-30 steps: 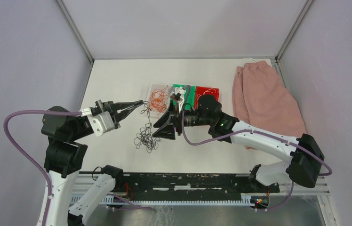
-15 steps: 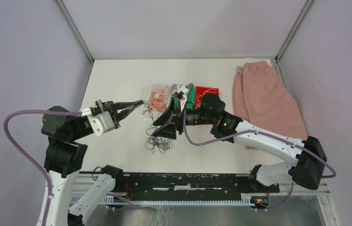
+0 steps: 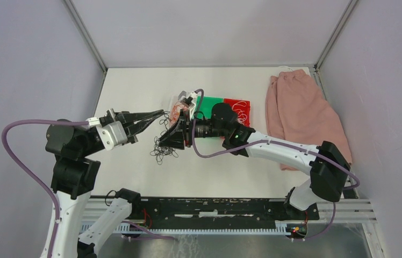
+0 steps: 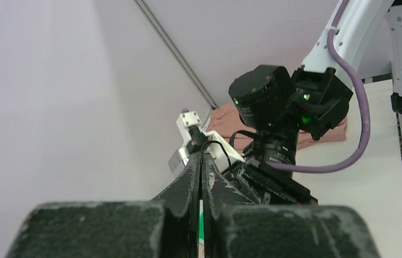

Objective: Untangle the cables
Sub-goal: Untie the cable.

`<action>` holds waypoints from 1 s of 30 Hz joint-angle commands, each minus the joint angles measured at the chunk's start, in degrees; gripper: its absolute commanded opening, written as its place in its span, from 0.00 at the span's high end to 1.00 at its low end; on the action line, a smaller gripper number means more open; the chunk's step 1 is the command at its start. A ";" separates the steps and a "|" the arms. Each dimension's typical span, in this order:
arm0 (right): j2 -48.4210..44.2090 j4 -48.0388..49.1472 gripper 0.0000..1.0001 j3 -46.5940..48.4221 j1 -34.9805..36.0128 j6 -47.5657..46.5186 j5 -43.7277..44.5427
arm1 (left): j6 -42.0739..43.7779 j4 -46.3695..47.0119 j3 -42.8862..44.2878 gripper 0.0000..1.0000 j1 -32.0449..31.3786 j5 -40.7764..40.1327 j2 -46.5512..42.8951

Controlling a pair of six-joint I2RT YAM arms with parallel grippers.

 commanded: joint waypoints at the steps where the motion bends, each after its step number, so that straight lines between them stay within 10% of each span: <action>1: 2.86 6.95 0.64 3.72 0.52 5.59 0.03 | -7.40 6.63 3.49 0.97 0.21 1.63 2.23; 30: -4.20 -9.70 0.72 -13.60 0.39 -9.13 19.43 | -12.50 24.32 23.55 0.97 0.21 -7.92 14.16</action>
